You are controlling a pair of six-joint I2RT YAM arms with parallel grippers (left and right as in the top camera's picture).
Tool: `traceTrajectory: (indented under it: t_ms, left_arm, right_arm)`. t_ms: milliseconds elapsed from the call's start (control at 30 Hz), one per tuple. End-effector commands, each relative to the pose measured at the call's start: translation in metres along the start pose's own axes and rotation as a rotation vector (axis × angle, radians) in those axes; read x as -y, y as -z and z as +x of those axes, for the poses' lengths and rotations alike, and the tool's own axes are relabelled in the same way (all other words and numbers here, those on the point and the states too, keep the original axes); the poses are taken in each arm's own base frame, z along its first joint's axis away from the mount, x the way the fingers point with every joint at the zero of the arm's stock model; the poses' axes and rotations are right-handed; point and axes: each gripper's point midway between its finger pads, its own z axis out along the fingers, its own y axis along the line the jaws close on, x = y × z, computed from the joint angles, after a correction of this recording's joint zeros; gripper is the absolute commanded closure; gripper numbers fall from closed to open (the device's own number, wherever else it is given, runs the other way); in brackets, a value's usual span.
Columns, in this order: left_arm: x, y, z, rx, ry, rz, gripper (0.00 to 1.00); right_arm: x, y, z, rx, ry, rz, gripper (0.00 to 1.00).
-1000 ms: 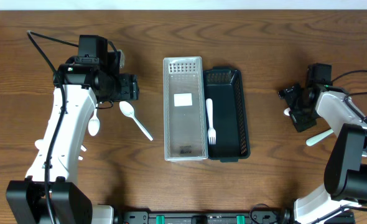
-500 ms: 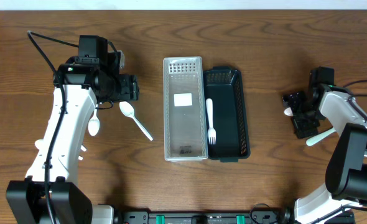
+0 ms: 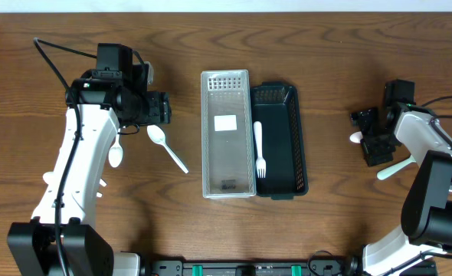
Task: Pack container
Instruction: 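Align right gripper above the white spoon near the right edge, then lower right gripper and close it on the white spoon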
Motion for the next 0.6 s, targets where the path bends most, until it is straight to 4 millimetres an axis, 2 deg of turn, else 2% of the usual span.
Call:
traceTrajectory:
  t_ms: [0,133,433,567]
  left_arm:
    - [0.004,0.012,-0.007,0.036,-0.014,0.010,0.23]
    - [0.004,0.012,-0.007,0.036,-0.014,0.010,0.23]
    - [0.004,0.012,-0.007,0.036,-0.014,0.009,0.23]
    - [0.004,0.012,-0.007,0.036,-0.014,0.010,0.23]
  right_arm:
    - [-0.006,-0.003,-0.008,0.016,-0.036,0.003,0.01]
    - [-0.009,-0.009,-0.007,0.009,-0.011,0.016,0.01]
    - [-0.028,-0.005,-0.017,0.035,0.046,0.003,0.01]
    - [-0.020,-0.014,-0.012,0.012,0.051,0.058,0.01]
